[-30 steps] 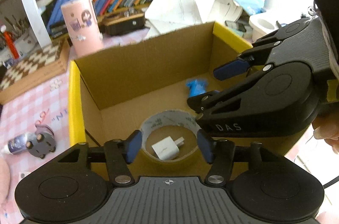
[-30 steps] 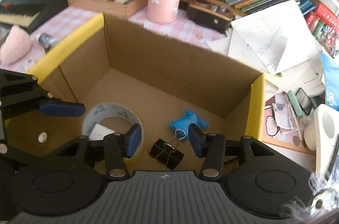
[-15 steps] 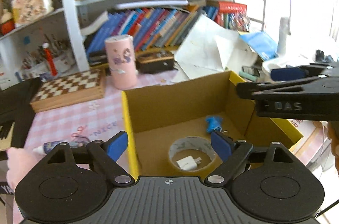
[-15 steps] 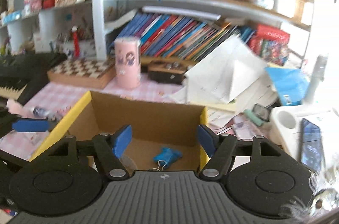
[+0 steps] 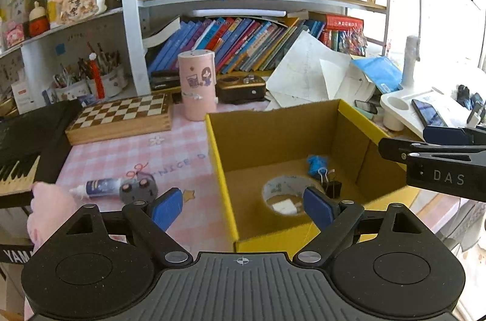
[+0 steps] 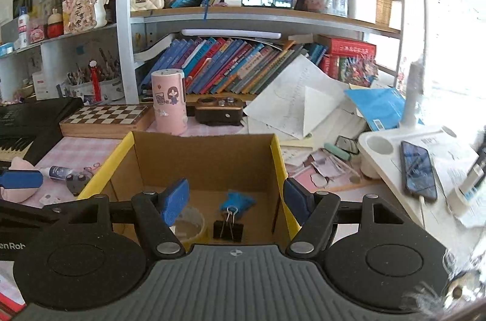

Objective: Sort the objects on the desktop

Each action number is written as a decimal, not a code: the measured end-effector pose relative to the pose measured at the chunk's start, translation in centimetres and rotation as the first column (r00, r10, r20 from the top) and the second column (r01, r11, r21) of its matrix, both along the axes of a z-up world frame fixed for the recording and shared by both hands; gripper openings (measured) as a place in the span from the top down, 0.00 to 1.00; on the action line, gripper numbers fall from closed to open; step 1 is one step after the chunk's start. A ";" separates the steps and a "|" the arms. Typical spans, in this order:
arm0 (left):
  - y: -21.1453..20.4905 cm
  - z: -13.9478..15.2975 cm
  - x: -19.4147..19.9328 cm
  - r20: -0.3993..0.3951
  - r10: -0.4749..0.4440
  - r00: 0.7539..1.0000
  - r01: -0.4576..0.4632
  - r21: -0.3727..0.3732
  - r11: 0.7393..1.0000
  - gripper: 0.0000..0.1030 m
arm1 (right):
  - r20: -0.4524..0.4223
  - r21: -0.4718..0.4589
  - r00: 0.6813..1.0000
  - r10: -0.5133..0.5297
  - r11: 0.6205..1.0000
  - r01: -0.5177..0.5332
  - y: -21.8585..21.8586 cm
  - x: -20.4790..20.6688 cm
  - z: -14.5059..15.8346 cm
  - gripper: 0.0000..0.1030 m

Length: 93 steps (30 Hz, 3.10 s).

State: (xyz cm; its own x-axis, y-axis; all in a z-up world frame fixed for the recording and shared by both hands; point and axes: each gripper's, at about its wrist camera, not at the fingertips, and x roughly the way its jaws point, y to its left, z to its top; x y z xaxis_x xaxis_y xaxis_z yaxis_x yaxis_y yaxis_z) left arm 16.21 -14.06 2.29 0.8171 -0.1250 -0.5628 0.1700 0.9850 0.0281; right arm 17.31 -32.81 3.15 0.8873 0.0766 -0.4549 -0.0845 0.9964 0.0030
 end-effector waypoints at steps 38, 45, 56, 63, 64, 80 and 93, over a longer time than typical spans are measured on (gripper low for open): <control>9.3 -3.4 -11.3 -0.183 -0.021 0.983 0.014 -0.041 0.999 0.13 | -0.188 0.017 0.979 -0.072 0.997 0.076 9.8 -13.6 -4.1 0.31; 10.8 -3.9 -12.7 -0.202 -0.010 0.979 0.002 -0.039 0.999 0.13 | -0.213 0.025 0.976 -0.045 0.998 0.051 11.6 -15.0 -4.6 0.29; 13.7 -4.2 -14.3 -0.220 0.042 0.975 -0.051 -0.039 0.998 0.13 | -0.229 0.031 0.973 0.010 1.000 -0.003 14.4 -15.9 -4.9 0.28; 15.5 -4.0 -15.2 -0.216 0.076 0.973 -0.087 -0.043 0.995 0.13 | -0.228 0.023 0.972 0.053 0.999 -0.049 16.5 -16.1 -4.8 0.28; 15.9 -4.0 -15.2 -0.217 0.082 0.973 -0.093 -0.044 0.995 0.13 | -0.228 0.022 0.972 0.058 0.998 -0.055 16.8 -16.0 -4.8 0.27; 20.5 -3.7 -16.1 -0.205 0.192 0.960 -0.206 -0.048 0.977 0.13 | -0.218 0.008 0.959 0.181 0.983 -0.184 21.8 -15.2 -4.4 0.27; 21.9 -3.9 -14.6 -0.208 0.259 0.943 -0.275 -0.052 0.960 0.13 | -0.220 -0.003 0.940 0.259 0.964 -0.266 23.8 -13.0 -4.6 0.27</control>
State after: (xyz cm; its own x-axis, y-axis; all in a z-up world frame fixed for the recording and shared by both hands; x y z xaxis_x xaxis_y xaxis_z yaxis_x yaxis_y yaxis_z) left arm 1.64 7.89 -1.60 0.7001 0.0313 -0.7134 -0.1050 0.9927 -0.0595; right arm 4.31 -9.06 -1.43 0.7178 0.2757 -0.6393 -0.3443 0.9387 0.0183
